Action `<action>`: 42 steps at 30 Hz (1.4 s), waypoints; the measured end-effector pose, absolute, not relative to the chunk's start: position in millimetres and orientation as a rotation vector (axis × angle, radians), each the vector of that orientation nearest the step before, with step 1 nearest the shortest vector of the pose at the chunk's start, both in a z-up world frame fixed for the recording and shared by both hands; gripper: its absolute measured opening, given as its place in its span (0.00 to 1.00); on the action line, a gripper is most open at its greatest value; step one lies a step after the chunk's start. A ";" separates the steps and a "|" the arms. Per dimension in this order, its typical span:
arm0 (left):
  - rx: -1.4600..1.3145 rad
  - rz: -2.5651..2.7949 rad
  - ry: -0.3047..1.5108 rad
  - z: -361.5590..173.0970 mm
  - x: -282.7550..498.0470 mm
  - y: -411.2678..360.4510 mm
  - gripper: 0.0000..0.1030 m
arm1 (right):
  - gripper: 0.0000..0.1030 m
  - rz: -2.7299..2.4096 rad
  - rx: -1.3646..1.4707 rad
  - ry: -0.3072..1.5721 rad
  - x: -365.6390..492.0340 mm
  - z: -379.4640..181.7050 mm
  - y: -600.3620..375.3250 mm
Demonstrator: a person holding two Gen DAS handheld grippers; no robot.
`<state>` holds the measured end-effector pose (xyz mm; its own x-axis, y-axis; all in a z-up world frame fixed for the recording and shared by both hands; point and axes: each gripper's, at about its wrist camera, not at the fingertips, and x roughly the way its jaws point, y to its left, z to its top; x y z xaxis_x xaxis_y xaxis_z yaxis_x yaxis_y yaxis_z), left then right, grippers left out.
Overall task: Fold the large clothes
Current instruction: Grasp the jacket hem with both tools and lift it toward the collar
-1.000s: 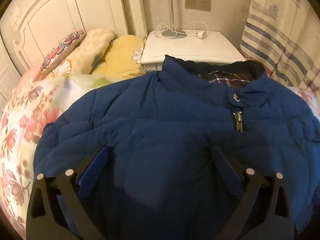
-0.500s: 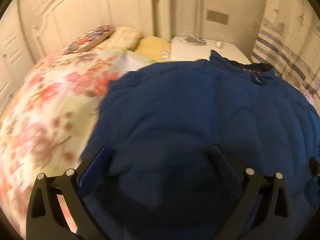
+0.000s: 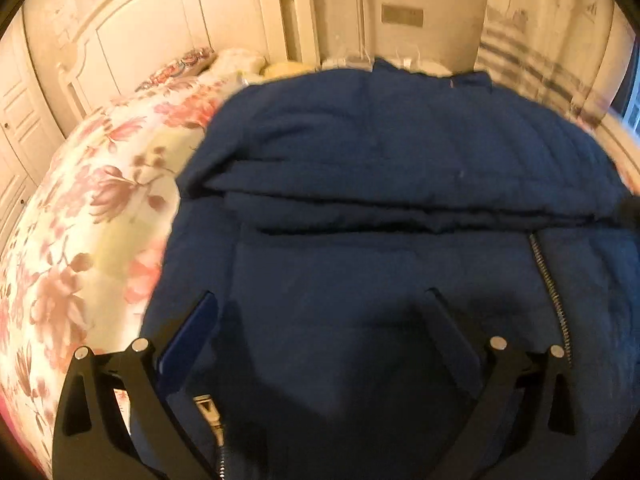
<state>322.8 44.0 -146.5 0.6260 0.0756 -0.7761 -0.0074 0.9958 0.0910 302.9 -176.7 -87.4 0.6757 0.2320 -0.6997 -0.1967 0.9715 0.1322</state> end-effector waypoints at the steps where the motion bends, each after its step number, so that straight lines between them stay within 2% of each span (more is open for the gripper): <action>1: 0.077 0.035 0.893 -145.5 321.5 42.7 0.98 | 0.84 0.254 -0.006 0.818 296.4 -91.4 -166.0; 4: 0.086 -0.014 0.922 -151.9 318.0 26.6 0.98 | 0.85 0.273 -0.155 0.969 294.6 -133.1 -137.4; 8: 0.165 0.025 0.892 -157.8 308.7 9.8 0.98 | 0.86 0.244 -0.106 0.952 290.5 -132.1 -141.6; 10: 0.143 0.003 0.913 -154.7 307.6 16.9 0.98 | 0.85 0.191 -0.073 0.915 285.2 -120.2 -157.3; 12: 0.158 0.082 0.859 -146.2 300.7 34.8 0.98 | 0.87 0.081 -0.023 0.881 279.7 -112.3 -185.8; 14: 0.130 0.167 0.849 -145.7 300.1 57.8 0.98 | 0.88 -0.029 0.024 0.919 284.1 -122.2 -218.3; 15: 0.069 0.188 0.887 -150.9 303.3 74.9 0.98 | 0.88 -0.056 0.070 0.983 289.0 -137.7 -236.3; 17: -0.087 0.141 0.965 -159.0 308.2 99.6 0.98 | 0.92 0.012 0.140 0.965 285.3 -144.9 -250.0; 21: 0.025 0.192 0.936 -151.2 296.2 87.5 0.97 | 0.92 -0.024 0.091 0.968 273.7 -135.6 -237.9; 25: 0.055 0.064 0.848 -133.4 256.3 53.5 0.98 | 0.92 0.129 0.035 0.879 237.8 -117.3 -204.1; 29: 0.230 -0.034 0.871 -152.6 223.5 7.6 0.98 | 0.92 0.285 -0.139 0.919 206.1 -141.2 -167.7; 34: 0.117 -0.038 0.924 -150.7 223.3 33.2 0.98 | 0.93 0.240 -0.112 0.946 200.7 -138.2 -181.0; 39: 0.149 0.010 0.861 -135.6 179.4 60.7 0.98 | 0.93 0.285 -0.126 0.879 155.1 -128.2 -187.8; 42: 0.190 0.047 0.877 -153.0 156.6 70.0 0.98 | 0.94 0.300 -0.191 0.889 129.4 -147.1 -186.5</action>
<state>156.6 70.0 -153.0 0.6398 0.1186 -0.7593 0.0368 0.9822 0.1844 129.4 -186.5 -147.1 0.5926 0.1776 -0.7857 -0.3351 0.9413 -0.0400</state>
